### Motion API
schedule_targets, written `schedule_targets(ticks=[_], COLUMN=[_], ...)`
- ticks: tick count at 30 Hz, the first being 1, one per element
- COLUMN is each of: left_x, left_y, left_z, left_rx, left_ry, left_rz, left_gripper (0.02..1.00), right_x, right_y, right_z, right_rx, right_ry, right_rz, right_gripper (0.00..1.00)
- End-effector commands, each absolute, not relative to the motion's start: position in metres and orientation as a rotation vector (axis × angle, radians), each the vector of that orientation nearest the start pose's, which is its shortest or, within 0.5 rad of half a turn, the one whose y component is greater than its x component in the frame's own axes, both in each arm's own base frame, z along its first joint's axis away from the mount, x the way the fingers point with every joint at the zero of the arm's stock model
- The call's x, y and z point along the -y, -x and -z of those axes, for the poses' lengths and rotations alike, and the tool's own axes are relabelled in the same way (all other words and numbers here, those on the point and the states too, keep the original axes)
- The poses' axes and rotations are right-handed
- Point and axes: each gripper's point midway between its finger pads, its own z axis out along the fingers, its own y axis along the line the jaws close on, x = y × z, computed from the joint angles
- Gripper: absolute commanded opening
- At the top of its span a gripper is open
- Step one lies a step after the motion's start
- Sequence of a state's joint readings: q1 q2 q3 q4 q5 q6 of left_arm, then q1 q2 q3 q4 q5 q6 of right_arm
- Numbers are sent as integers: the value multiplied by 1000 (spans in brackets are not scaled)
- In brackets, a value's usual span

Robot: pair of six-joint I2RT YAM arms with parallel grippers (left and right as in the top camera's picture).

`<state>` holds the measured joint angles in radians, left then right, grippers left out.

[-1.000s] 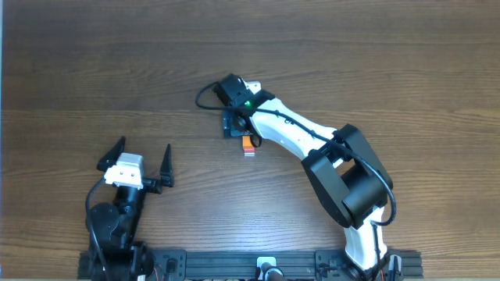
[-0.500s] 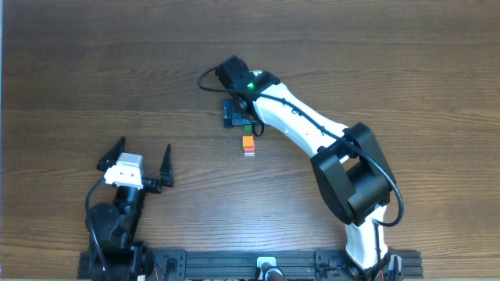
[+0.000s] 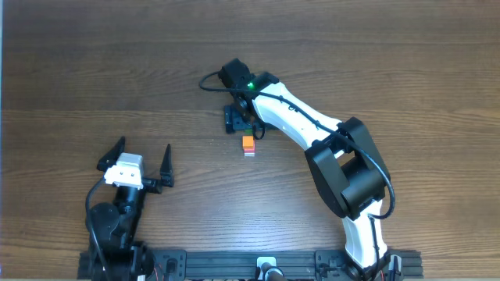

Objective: Stack Cubes

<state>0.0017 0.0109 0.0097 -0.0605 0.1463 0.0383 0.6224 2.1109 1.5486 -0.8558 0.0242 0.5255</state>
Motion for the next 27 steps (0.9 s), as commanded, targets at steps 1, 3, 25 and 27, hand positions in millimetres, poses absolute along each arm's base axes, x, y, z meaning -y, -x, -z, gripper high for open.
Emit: schedule_targets(ticks=[1,3,25,27], left_x=[25,25,25,25], left_y=[-245,-245,-245,-245], left_z=[-159,-159,-159,-159], left_rx=[-1628,-1628,-1628,-1628], left_ry=[-157,-157,-157,-157], left_rz=[82,82,83,83], left_gripper=[1000,998,1000,1000], right_x=[-251,-251,-255,-255], right_y=[-358,-357,-354,-354], right_z=[-17,-16,-15,-15], right_rx=[-2994,-2997,-2999,-3000], right_ry=[143,145,160,160], right_rz=[-108,-106,-106,-106], right_gripper=[871,862,579,557])
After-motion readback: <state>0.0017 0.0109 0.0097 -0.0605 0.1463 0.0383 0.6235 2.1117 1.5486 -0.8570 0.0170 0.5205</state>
